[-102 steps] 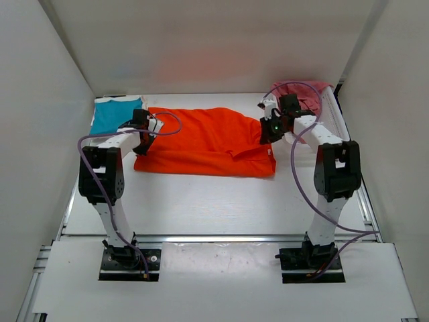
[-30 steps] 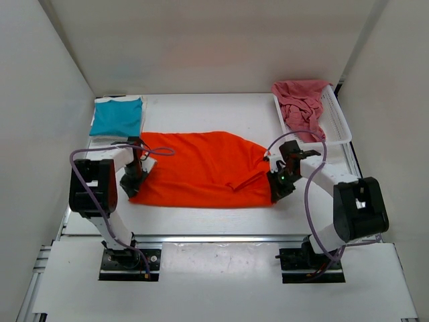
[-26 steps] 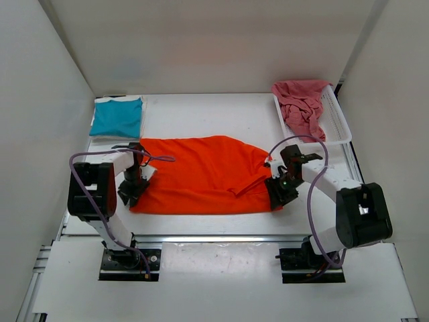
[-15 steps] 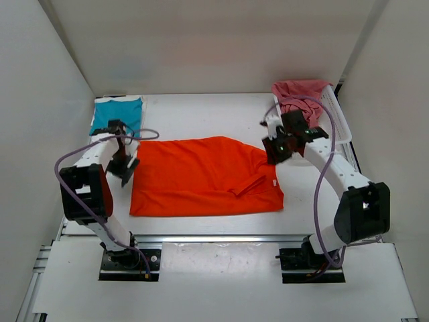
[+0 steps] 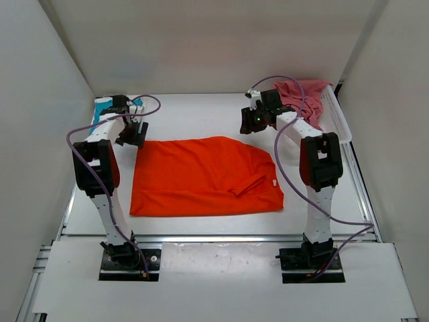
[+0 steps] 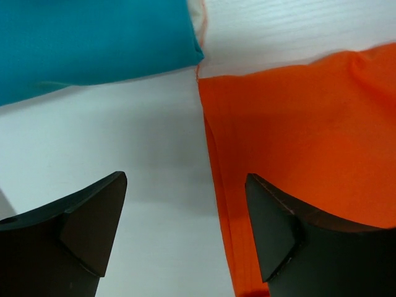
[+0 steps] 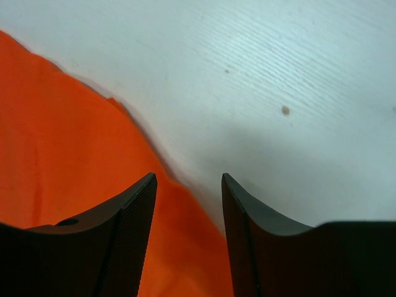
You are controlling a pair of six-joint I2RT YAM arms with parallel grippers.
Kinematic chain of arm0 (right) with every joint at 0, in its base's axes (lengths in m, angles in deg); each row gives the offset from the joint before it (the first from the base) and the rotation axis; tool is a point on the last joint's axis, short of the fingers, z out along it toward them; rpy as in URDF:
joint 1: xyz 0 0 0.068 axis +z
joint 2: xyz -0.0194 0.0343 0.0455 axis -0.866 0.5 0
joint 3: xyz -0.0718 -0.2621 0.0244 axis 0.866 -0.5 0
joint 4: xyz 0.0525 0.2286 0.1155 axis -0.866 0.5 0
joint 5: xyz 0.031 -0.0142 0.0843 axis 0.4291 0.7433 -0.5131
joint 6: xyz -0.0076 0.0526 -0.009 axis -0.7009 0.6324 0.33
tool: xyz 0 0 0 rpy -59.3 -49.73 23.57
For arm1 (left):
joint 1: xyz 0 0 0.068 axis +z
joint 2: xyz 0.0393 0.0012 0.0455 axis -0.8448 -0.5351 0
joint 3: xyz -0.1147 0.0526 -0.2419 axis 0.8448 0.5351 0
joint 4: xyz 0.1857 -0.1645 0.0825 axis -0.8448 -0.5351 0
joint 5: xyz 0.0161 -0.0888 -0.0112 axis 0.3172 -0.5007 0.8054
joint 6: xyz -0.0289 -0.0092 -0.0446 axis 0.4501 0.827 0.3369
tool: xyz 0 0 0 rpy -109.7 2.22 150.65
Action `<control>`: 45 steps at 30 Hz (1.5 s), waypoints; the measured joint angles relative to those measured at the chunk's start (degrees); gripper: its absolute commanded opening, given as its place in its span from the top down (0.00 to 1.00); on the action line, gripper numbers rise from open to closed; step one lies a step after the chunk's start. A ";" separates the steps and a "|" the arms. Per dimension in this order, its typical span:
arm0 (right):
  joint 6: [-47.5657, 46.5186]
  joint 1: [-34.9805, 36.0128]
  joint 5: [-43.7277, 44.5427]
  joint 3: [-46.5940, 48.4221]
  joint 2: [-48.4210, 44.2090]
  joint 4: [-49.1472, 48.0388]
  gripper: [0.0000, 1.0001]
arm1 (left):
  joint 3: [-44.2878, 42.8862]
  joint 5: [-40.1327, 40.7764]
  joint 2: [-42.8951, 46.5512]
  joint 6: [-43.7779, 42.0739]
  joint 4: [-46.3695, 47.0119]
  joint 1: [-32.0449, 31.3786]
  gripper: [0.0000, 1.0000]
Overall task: Fold and stack the t-shirts
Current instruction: Grap the side of the flattened tshirt furthest away from the robot with both arms
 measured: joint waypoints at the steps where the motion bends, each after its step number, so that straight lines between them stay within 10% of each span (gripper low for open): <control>1: 0.94 0.04 -0.48 1.38 1.49 -0.13 0.47 | 0.35 -1.18 -0.20 0.35 0.72 0.72 0.10; 21: 2.60 4.02 -5.01 2.95 7.98 -0.90 0.54 | 4.57 -6.82 -4.09 3.93 11.19 0.20 0.17; 27: 1.73 4.33 -3.17 2.97 8.00 -0.90 0.61 | 2.14 -6.82 -6.45 4.70 11.28 -0.94 0.45; 32: 0.44 5.03 -2.62 2.99 8.00 -0.81 1.00 | 1.55 -7.91 -6.86 4.68 11.34 -1.27 0.98; 45: -12.61 9.90 -5.18 -12.02 -12.22 4.11 1.00 | 22.05 -4.98 10.05 -1.70 13.51 -2.78 1.00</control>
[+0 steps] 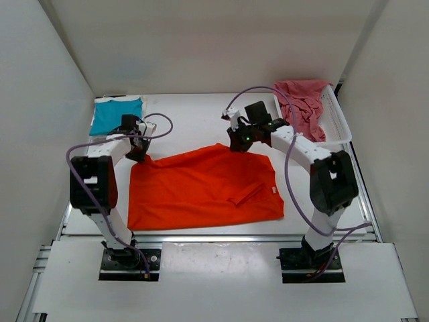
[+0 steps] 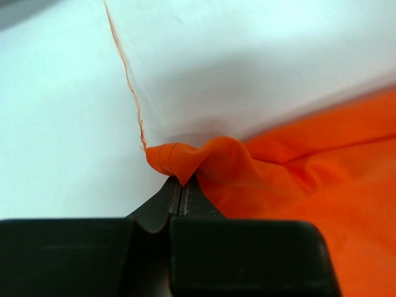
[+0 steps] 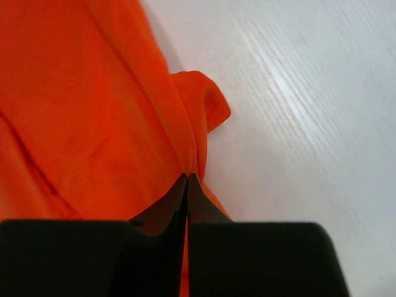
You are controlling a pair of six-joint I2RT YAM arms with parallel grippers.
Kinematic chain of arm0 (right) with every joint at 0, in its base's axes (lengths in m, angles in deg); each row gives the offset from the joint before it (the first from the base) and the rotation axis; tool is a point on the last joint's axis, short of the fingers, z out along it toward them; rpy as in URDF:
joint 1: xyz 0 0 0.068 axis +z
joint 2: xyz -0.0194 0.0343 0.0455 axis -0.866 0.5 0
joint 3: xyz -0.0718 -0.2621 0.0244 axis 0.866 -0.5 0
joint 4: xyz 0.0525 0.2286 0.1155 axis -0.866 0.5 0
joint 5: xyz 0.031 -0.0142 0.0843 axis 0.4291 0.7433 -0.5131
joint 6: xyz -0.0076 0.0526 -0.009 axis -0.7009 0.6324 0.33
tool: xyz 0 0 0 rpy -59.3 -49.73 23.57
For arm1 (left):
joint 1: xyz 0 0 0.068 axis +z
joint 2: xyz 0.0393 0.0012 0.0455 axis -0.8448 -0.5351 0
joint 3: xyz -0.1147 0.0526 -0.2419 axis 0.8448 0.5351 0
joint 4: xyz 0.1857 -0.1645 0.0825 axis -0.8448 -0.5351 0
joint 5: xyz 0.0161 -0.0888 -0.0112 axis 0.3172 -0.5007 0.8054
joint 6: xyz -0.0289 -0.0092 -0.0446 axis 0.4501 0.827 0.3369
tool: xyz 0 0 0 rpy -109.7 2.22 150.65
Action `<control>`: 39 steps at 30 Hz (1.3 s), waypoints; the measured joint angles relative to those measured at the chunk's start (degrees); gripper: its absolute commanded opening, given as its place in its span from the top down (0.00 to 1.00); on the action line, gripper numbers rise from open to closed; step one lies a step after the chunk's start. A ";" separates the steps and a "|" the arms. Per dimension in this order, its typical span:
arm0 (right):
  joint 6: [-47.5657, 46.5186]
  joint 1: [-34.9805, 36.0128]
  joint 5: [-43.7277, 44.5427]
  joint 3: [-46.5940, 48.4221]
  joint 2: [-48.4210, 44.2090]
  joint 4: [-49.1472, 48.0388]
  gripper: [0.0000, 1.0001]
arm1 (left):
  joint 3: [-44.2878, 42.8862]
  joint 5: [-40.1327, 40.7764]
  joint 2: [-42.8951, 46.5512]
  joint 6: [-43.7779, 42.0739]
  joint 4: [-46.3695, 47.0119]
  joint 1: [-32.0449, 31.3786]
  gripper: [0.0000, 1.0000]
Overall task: Fold and stack the t-shirts
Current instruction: Grap the side of the flattened tshirt furthest away from the robot with both arms, then fold the other side of the tshirt into a rectangle
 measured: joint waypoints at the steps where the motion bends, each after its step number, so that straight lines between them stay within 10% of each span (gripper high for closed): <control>1: -2.47 1.25 -0.09 -1.01 -2.62 0.63 1.00 | 2.36 0.72 2.80 -0.98 0.20 -0.68 1.00; 8: -15.34 8.76 -0.20 -7.30 -7.93 5.90 0.96 | 13.81 4.20 15.82 -6.38 1.62 -5.14 1.00; 14: -18.93 14.16 3.15 -18.16 -8.24 8.52 0.59 | 22.36 5.57 21.07 -8.50 1.77 -5.38 1.00; 26: -6.40 7.30 6.71 -22.60 -22.51 -2.08 0.62 | 24.79 6.40 22.56 -10.12 2.25 -5.57 1.00; 39: 3.50 3.78 -1.22 -8.79 -1.38 -6.54 0.48 | 24.81 6.64 22.80 -8.17 2.29 -6.40 1.00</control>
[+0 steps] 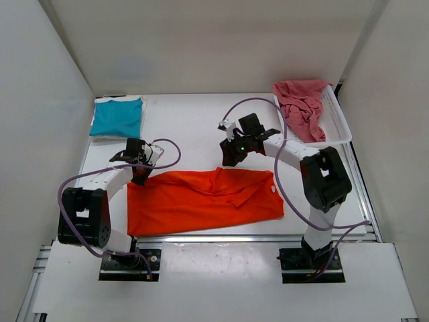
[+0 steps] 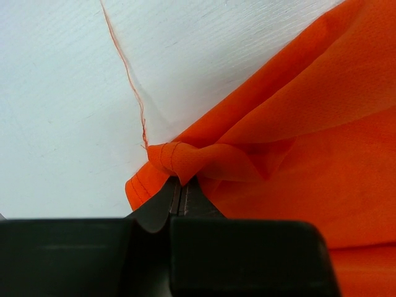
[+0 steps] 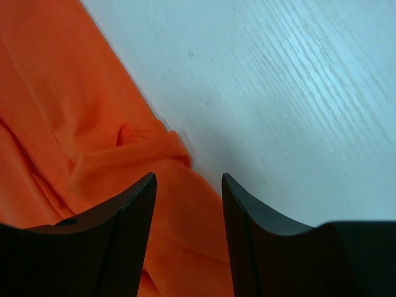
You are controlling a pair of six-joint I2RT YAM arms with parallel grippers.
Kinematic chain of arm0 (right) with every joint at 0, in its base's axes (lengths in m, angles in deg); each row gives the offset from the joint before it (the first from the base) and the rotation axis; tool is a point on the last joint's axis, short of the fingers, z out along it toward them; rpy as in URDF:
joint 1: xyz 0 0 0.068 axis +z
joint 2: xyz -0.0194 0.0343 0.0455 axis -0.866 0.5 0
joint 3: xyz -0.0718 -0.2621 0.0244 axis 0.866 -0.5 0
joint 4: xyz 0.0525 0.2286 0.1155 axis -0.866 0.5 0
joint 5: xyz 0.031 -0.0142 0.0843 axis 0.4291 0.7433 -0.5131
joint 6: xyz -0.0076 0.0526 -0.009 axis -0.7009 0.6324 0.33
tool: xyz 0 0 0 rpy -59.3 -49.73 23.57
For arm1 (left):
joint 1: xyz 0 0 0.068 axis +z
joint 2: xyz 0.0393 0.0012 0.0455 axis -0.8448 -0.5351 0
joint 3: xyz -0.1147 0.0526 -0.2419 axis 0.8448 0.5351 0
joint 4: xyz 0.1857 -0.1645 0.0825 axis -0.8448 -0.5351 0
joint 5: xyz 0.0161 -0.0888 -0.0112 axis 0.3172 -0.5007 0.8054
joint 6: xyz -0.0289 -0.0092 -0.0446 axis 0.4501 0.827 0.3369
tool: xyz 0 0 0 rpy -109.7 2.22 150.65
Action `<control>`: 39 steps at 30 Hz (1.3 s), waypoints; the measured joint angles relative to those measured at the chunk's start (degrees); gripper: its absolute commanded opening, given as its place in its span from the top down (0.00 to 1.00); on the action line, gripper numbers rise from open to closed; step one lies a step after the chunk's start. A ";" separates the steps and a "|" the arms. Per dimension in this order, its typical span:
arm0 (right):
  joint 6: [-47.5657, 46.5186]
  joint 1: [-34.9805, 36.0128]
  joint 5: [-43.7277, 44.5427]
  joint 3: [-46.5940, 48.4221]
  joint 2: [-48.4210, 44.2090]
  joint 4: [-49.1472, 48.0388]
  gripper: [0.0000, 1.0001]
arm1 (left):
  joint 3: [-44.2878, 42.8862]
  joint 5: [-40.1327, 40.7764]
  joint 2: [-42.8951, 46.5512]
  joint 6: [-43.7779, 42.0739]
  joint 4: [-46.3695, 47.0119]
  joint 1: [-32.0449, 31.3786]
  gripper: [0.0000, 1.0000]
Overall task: Fold and stack the t-shirts
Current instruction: Fold the other side of the tshirt into a rectangle
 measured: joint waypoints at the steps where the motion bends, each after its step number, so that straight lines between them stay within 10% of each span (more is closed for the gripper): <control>1: 0.50 0.26 -0.63 0.98 1.05 -0.04 0.48 | 0.02 0.00 0.17 0.13 0.02 0.00 1.00; 24: 0.13 5.88 3.69 2.89 8.74 -0.52 0.58 | 2.73 -0.02 2.54 1.38 1.70 0.39 1.00; 30: -1.57 7.17 5.35 2.10 8.33 -1.09 0.99 | 2.73 -0.02 2.56 1.36 1.70 0.39 1.00; 39: -1.16 4.66 10.75 3.15 5.90 -0.09 1.00 | 2.62 -0.07 2.64 1.09 1.70 0.42 1.00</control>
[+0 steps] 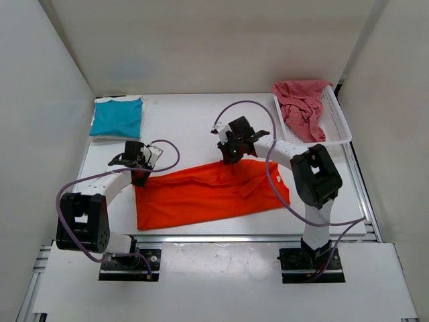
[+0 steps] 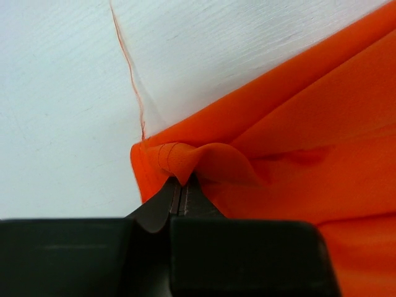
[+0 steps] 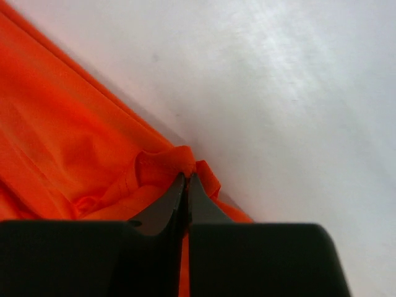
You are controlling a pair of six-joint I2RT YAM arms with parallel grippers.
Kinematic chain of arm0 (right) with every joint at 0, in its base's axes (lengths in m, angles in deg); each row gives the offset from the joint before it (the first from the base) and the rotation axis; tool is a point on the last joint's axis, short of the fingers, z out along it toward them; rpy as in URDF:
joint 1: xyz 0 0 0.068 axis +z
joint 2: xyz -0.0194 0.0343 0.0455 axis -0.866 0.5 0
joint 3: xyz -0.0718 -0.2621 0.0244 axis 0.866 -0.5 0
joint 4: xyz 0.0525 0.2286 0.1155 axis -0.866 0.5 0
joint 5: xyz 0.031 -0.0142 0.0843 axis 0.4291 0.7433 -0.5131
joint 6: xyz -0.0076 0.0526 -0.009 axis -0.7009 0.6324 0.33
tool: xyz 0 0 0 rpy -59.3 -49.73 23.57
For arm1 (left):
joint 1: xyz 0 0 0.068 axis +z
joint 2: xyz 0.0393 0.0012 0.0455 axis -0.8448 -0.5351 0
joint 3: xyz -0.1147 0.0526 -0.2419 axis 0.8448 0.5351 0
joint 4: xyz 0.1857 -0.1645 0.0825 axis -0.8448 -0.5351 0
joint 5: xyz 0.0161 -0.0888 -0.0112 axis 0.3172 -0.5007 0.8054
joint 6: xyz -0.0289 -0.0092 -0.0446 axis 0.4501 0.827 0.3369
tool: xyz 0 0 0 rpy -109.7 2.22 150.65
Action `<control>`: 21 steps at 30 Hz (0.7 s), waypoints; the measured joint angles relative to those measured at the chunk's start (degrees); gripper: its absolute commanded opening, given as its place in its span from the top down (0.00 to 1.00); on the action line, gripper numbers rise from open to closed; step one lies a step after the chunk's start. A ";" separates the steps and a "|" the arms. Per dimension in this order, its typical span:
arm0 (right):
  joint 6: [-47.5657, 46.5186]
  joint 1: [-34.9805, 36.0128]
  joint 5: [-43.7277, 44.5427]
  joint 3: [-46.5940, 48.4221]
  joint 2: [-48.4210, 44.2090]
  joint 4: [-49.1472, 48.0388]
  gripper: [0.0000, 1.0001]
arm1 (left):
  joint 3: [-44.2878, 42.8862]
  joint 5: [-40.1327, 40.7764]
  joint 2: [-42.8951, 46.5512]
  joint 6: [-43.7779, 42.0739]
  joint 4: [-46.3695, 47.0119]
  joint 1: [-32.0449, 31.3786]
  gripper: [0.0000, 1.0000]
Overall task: Fold and stack the t-shirts
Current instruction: Fold the other side of the tshirt into a rectangle
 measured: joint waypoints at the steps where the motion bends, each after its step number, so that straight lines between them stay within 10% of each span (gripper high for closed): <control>1: 0.20 -1.01 0.20 0.52 -0.50 0.28 1.00 | -0.11 -0.15 0.00 0.00 0.00 -0.02 1.00; 21: -4.20 -0.92 -1.53 -16.46 -15.96 9.55 0.66 | 0.28 -0.39 1.14 -1.53 -0.48 -1.16 1.00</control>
